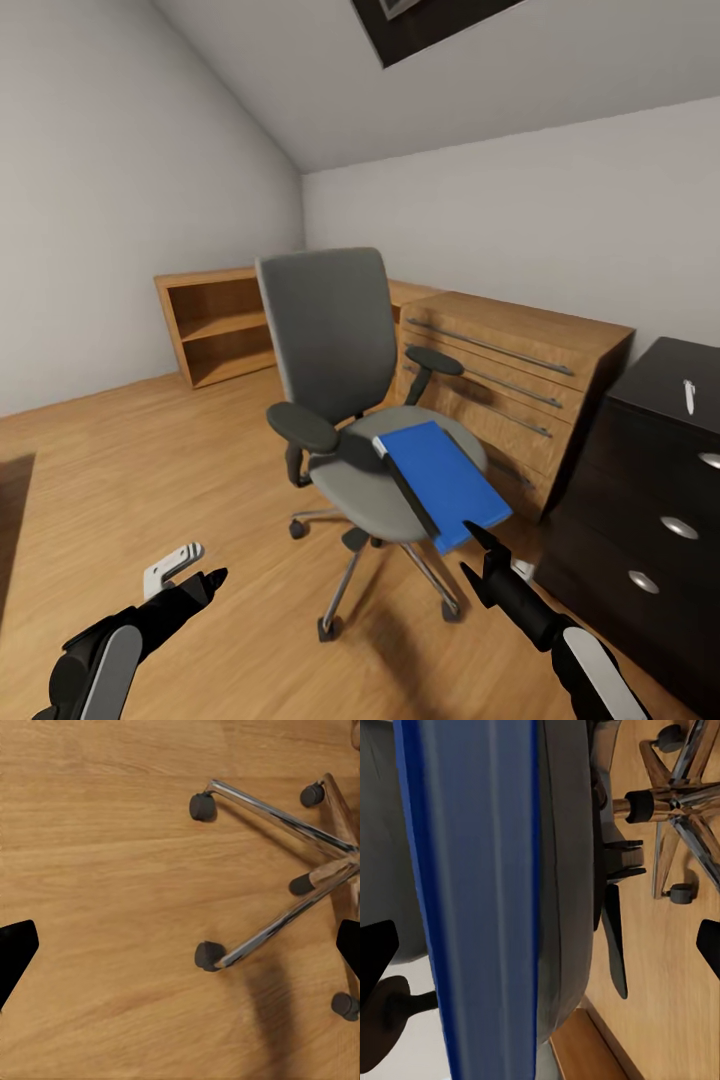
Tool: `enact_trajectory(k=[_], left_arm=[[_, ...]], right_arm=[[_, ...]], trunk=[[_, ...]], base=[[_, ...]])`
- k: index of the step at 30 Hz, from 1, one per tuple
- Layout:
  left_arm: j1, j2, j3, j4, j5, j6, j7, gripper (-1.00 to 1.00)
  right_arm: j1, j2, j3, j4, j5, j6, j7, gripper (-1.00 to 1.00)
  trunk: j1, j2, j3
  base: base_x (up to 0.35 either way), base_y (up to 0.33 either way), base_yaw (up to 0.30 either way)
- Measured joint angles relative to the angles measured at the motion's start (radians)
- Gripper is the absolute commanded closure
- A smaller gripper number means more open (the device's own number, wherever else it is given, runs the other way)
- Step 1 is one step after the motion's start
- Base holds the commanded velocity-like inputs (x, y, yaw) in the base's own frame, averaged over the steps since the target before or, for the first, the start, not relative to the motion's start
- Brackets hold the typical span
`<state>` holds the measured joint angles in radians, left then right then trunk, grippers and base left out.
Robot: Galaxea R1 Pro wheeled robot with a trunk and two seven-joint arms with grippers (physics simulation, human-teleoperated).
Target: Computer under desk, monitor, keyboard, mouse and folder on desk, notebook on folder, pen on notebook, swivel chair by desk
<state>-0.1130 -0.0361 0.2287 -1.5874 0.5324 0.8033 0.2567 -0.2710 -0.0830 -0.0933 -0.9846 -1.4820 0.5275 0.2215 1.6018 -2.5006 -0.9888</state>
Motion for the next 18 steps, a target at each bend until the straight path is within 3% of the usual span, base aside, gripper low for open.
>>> enact_trajectory(k=[9, 18], left_arm=[[0.0, 0.0, 0.0, 0.004, -0.001, -0.001, 0.001, -1.0], [0.0, 0.0, 0.0, 0.004, -0.001, -0.002, 0.003, -1.0]], right_arm=[[0.0, 0.0, 0.0, 0.0, 0.0, -0.001, 0.0, -1.0], [0.0, 0.0, 0.0, -0.001, 0.0, 0.0, 0.0, -1.0]], trunk=[[0.0, 0.0, 0.0], [-0.002, 0.001, 0.015]], base=[[0.037, 0.029, 0.0], [0.0, 0.0, 0.0]])
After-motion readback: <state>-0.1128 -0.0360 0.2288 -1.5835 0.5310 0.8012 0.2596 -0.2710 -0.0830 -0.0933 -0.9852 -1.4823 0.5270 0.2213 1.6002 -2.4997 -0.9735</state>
